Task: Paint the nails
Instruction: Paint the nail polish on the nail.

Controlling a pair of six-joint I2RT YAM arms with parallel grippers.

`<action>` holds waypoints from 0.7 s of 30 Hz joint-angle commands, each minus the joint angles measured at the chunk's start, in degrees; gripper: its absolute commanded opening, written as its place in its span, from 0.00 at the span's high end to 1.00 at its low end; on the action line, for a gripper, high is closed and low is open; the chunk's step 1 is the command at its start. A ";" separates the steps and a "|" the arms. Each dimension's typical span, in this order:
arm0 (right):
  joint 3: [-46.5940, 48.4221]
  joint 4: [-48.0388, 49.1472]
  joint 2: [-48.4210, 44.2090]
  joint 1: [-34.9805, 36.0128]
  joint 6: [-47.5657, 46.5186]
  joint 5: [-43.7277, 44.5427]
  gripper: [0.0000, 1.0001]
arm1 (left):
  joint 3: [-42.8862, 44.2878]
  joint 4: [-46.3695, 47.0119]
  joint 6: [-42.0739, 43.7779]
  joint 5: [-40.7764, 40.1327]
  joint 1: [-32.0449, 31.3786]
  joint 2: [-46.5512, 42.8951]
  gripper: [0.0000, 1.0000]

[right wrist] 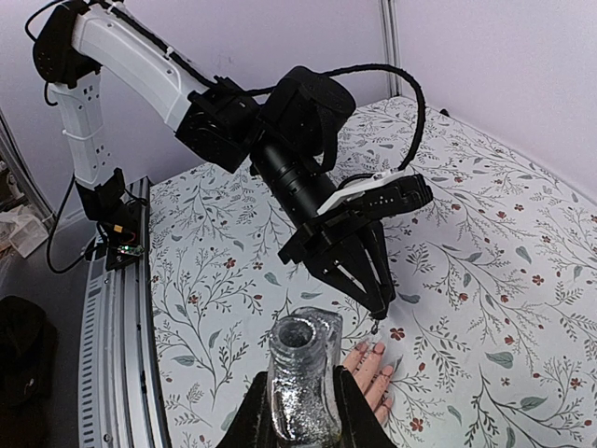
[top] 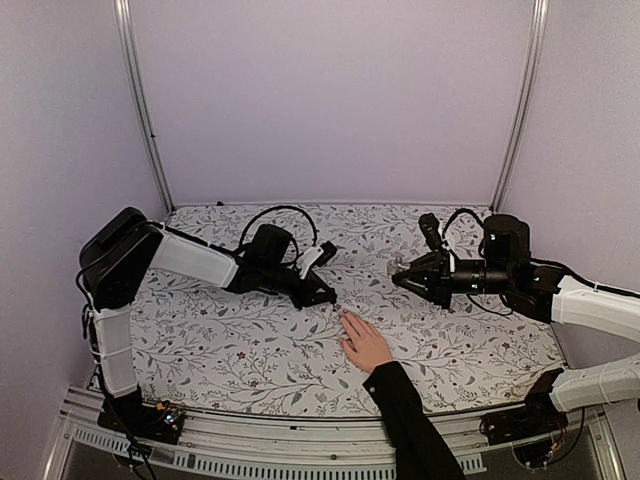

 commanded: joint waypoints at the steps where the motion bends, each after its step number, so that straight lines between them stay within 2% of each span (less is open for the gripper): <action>1: -0.45 1.09 -1.41 -0.43 0.36 0.45 1.00 | -0.26 0.92 -0.25 -0.35 0.92 -3.25 1.00; 11: -0.60 0.99 -2.29 -0.43 0.34 0.71 1.00 | -2.93 3.96 -0.21 0.66 0.89 -7.08 1.00; 21: -0.80 1.08 -2.89 -0.43 0.34 0.43 1.00 | -2.56 4.15 0.70 4.00 -1.13 -5.42 1.00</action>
